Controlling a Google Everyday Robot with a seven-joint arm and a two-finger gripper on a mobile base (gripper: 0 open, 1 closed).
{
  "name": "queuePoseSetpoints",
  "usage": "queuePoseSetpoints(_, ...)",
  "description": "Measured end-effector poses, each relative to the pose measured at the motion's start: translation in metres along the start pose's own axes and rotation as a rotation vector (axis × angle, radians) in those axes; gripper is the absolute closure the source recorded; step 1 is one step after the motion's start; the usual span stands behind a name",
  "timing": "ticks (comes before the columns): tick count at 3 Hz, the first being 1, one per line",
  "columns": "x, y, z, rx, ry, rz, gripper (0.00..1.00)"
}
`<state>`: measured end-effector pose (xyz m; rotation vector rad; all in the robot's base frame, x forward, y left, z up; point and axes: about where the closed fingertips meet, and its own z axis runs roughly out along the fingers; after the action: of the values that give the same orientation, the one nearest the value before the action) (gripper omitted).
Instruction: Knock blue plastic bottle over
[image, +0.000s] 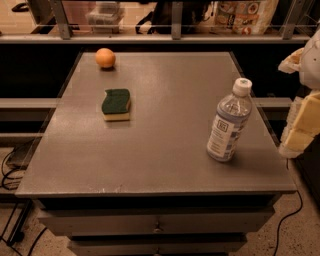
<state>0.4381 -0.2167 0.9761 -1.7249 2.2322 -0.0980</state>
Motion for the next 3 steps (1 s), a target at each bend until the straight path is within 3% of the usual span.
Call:
queuePoseSetpoints(1, 0.000, 0.000, 0.000, 0.000, 0.000, 0.000, 0.00)
queuePoseSetpoints(2, -0.003, 0.001, 0.006, -0.009, -0.053, -0.031, 0.00)
queuePoseSetpoints(3, -0.014, 0.002, 0.022, -0.035, -0.170, -0.078, 0.00)
